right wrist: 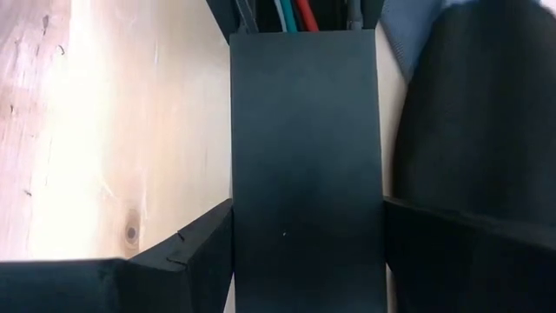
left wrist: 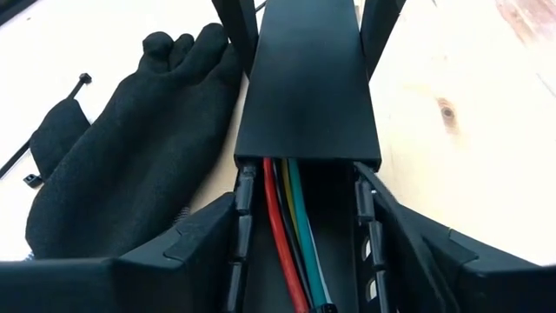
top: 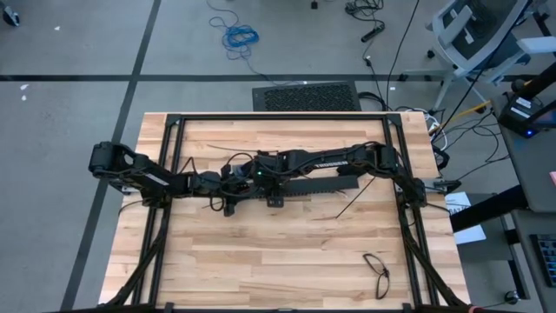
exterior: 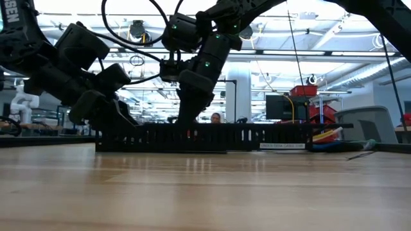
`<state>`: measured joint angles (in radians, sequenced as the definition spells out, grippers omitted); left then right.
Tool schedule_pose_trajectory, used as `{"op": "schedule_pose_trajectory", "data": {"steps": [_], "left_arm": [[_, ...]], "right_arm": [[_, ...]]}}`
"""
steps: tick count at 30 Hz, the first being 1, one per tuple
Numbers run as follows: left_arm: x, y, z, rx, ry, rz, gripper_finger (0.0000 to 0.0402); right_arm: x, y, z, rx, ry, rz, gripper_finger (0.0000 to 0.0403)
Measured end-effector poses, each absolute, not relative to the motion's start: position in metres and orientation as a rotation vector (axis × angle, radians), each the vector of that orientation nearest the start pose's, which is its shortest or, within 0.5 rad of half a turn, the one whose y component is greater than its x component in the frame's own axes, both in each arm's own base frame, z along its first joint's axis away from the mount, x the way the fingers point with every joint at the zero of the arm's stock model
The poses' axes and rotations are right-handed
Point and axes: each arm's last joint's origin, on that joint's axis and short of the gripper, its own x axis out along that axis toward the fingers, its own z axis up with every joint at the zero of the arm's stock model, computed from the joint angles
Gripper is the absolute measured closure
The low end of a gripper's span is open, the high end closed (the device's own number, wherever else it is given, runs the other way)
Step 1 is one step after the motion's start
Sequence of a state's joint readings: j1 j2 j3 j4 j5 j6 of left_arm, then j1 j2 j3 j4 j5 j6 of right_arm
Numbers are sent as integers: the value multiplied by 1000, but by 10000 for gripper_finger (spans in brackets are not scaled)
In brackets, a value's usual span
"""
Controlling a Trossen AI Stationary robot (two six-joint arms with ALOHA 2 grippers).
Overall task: Ziptie cables
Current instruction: Close the cable duct
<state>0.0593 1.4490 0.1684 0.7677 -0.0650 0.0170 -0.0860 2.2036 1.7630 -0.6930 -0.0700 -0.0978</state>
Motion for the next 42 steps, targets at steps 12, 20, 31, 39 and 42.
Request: {"op": "schedule_pose_trajectory", "data": {"steps": [12,20,31,39,42], "left_arm": [[200,14,101,18,502,119,178],[200,14,103,60,489,115,176],[200,14,103,60,488,125,175],[200,14,103,18,483,131,175],[201,14,103,19,483,132,175]], "right_arm": [[466,-38,180,-3,1086,40,160],[468,-38,181,-6,1072,38,160],[468,-38,181,-6,1073,37,160],[468,-39,181,-4,1072,40,160],[468,-39,181,-5,1072,40,160]]}}
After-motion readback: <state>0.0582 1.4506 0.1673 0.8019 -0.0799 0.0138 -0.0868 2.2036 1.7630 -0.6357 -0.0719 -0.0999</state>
